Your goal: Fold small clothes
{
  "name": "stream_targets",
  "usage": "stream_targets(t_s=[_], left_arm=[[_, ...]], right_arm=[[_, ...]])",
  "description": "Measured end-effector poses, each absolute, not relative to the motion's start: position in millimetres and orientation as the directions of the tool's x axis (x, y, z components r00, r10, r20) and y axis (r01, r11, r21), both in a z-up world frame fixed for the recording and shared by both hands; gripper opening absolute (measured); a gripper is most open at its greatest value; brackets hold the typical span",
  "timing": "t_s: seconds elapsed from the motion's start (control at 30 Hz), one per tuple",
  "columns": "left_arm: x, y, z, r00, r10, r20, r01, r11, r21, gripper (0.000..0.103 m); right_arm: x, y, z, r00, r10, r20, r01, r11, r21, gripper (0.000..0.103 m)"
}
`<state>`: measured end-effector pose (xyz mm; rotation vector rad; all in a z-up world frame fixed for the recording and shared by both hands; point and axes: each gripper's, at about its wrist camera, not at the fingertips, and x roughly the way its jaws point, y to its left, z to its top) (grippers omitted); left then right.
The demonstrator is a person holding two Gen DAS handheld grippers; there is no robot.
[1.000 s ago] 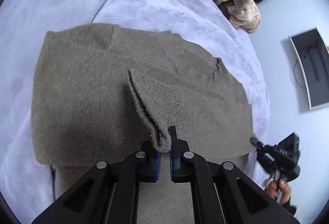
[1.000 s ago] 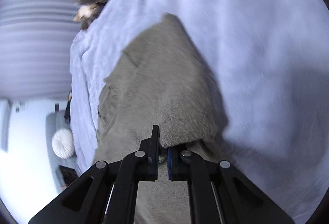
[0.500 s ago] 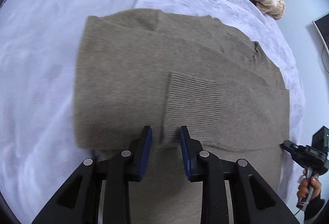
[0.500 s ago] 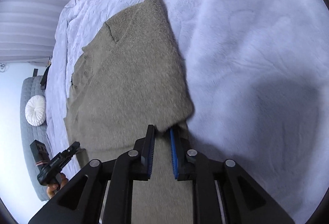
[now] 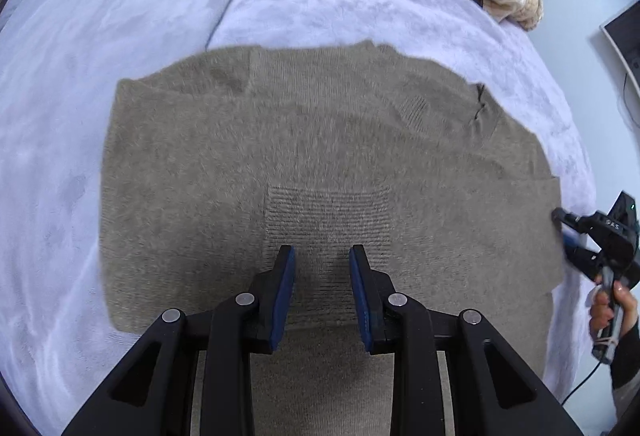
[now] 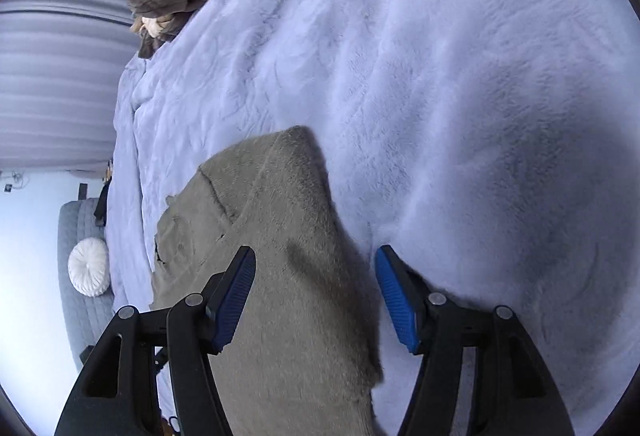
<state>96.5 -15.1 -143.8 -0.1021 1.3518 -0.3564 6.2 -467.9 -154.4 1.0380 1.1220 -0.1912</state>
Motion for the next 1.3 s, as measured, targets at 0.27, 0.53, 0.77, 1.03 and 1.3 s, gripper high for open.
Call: stream_targets(t_s=[0.27, 0.53, 0.77, 1.03, 1.3], left_arm=[[97, -19, -152, 0.178, -0.291, -0.940, 0.212, 0.944, -0.252, 0.030], [95, -5, -146, 0.189, -0.201, -0.961, 0.223, 0.962, -0.157, 0.030], [88, 28, -128, 0.196, -0.224, -0.955, 0.169, 0.967, -0.192, 0.030], [90, -12, -127, 0.189, -0.266, -0.945, 0.242, 0.946, -0.217, 0.030], [90, -22, -152, 0.159, -0.209, -0.965, 0.247, 0.955, -0.166, 0.030]], right_arm=[[28, -432, -110, 0.385, 0.156, -0.909, 0.420, 0.848, 0.324, 0.008], [17, -447, -132, 0.322, 0.084, -0.943, 0.514, 0.821, 0.249, 0.013], [-23, -445, -95, 0.339, 0.081, -0.937, 0.538, 0.801, 0.264, 0.013], [-38, -395, -95, 0.315, 0.148, -0.938, 0.496, 0.816, 0.296, 0.013], [-29, -387, -102, 0.286, 0.115, -0.951, 0.462, 0.853, 0.242, 0.013]])
